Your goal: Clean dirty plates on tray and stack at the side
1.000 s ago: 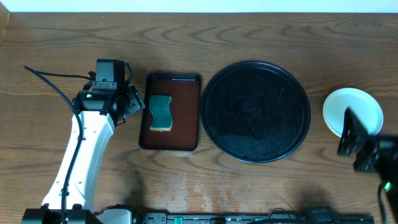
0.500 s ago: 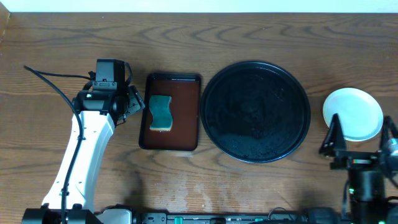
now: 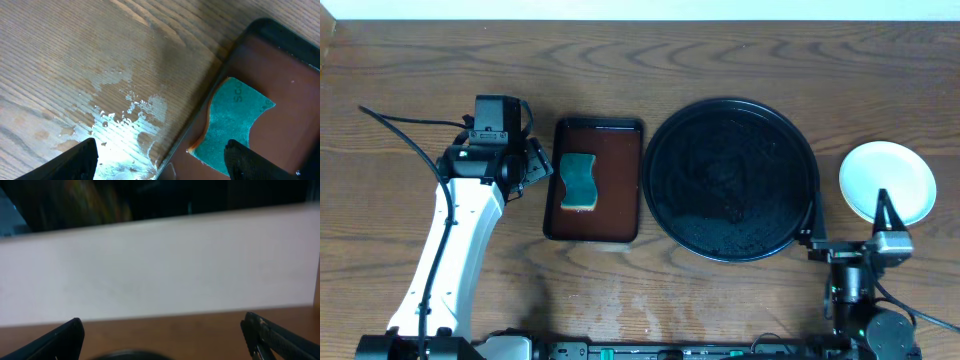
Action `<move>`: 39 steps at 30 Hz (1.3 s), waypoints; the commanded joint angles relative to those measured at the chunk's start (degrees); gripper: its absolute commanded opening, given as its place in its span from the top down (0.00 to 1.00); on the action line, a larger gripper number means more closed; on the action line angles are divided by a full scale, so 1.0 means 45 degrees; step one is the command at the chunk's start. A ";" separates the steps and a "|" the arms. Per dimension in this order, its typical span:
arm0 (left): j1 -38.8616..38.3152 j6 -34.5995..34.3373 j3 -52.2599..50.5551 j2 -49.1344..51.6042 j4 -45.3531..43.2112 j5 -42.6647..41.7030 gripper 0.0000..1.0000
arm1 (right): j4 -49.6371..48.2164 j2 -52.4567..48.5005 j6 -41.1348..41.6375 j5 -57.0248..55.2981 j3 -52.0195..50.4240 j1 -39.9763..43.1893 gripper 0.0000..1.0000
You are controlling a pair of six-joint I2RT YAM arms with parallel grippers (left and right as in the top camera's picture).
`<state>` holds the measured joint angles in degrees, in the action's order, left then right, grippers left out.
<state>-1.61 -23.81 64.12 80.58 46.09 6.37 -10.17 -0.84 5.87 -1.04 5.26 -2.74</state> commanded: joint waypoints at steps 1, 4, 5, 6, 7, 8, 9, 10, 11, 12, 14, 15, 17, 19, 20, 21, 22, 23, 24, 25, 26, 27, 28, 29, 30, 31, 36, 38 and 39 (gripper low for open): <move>0.0044 0.0024 0.0185 0.0087 0.0024 0.0068 0.18 | -0.0068 0.0121 0.0306 0.0107 -0.0777 0.0151 0.01; 0.0044 0.0024 0.0185 0.0087 0.0024 0.0068 0.18 | 0.0539 0.0126 0.0301 0.0102 -0.1103 0.0141 0.01; 0.0044 0.0024 0.0185 0.0087 0.0024 0.0068 0.18 | 0.0767 0.0126 0.0262 0.0092 -0.1103 0.0136 0.01; 0.0044 0.0024 0.0185 0.0087 0.0024 0.0068 0.18 | 0.1044 0.0126 0.0146 0.0102 -0.1103 0.0136 0.01; 0.0044 0.0024 0.0185 0.0087 0.0024 0.0068 0.18 | 0.1559 0.0126 -0.0097 0.0117 -0.1103 0.0136 0.01; 0.0044 0.0024 0.0185 0.0087 0.0024 0.0068 0.18 | 0.2040 0.0126 -0.0199 0.0165 -0.1103 0.0136 0.01; 0.0044 0.0024 0.0185 0.0087 0.0024 0.0068 0.18 | 0.2603 0.0126 -0.0287 0.0214 -0.1103 0.0136 0.01; 0.0044 0.0024 0.0185 0.0087 0.0024 0.0068 0.18 | 0.3264 0.0126 -0.0398 0.0316 -0.1103 0.0136 0.01; 0.0044 0.0024 0.0185 0.0087 0.0024 0.0068 0.18 | 0.3225 0.0117 -0.0427 0.0369 -0.1107 0.0131 0.01; 0.0044 0.0024 0.0185 0.0087 0.0024 0.0068 0.18 | 0.3211 0.0126 -0.0403 0.0408 -0.1103 0.0117 0.01; 0.0044 0.0024 0.0185 0.0087 0.0024 0.0068 0.18 | 0.3177 0.0126 -0.0272 0.0583 -0.1103 0.0034 0.01; 0.0044 0.0024 0.0185 0.0087 0.0024 0.0068 0.18 | 0.3177 0.0126 -0.0272 0.0578 -0.1103 0.0029 0.01; 0.0044 0.0024 0.0185 0.0087 0.0024 0.0068 0.18 | 0.3177 0.0121 -0.0272 0.0578 -0.1103 0.0029 0.01; 0.0044 0.0024 0.0185 0.0087 0.0024 0.0068 0.18 | 0.3177 0.0121 -0.0272 0.0578 -0.1103 0.0029 0.01; 0.0044 0.0024 0.0185 0.0087 0.0024 0.0068 0.18 | 0.3177 0.0121 -0.0272 0.0578 -0.1103 0.0029 0.01; 0.0044 0.0024 0.0185 0.0087 0.0024 0.0068 0.18 | 0.3177 0.0121 -0.0272 0.0578 -0.1103 0.0029 0.01; 0.0044 0.0024 0.0185 0.0087 0.0024 0.0068 0.18 | 0.3177 0.0121 -0.0272 0.0578 -0.1103 0.0029 0.01; 0.0044 0.0024 0.0185 0.0087 0.0024 0.0068 0.18 | 0.3177 0.0121 -0.0272 0.0578 -0.1103 0.0029 0.01; 0.0044 0.0024 0.0185 0.0087 0.0024 0.0068 0.18 | 0.3177 0.0121 -0.0272 0.0578 -0.1103 0.0029 0.01; 0.0044 0.0024 0.0185 0.0087 0.0024 0.0068 0.18 | 0.3177 0.0121 -0.0272 0.0583 -0.1103 0.0029 0.01; 0.0044 0.0024 0.0185 0.0087 0.0024 0.0068 0.18 | 0.3177 0.0121 -0.0272 0.0578 -0.1103 0.0029 0.01; 0.0044 0.0024 0.0185 0.0087 0.0024 0.0068 0.18 | 0.3177 0.0121 -0.0272 0.0583 -0.1103 0.0029 0.01; 0.0044 0.0024 0.0185 0.0087 0.0024 0.0068 0.18 | 0.3177 0.0121 -0.0272 0.0578 -0.1103 0.0029 0.01; 0.0044 0.0024 0.0185 0.0087 0.0024 0.0068 0.18 | 0.3177 0.0121 -0.0272 0.0578 -0.1103 0.0029 0.01; 0.0044 0.0024 0.0185 0.0087 0.0024 0.0068 0.18 | 0.3177 0.0121 -0.0272 0.0578 -0.1103 0.0029 0.01; 0.0044 0.0024 0.0185 0.0087 0.0024 0.0068 0.18 | 0.3177 0.0121 -0.0272 0.0578 -0.1103 0.0029 0.01; 0.0044 0.0024 0.0185 0.0087 0.0024 0.0068 0.18 | 0.3177 0.0121 -0.0272 0.0583 -0.1103 0.0029 0.01; 0.0044 0.0024 0.0185 0.0087 0.0024 0.0068 0.18 | 0.3177 0.0117 -0.0272 0.0578 -0.1103 0.0029 0.01; 0.0044 0.0024 0.0185 0.0087 0.0024 0.0068 0.18 | 0.3177 0.0117 -0.0272 0.0578 -0.1103 0.0029 0.01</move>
<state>-1.61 -23.81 64.12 80.58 46.09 6.37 3.97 -0.71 5.34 0.69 0.36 -2.76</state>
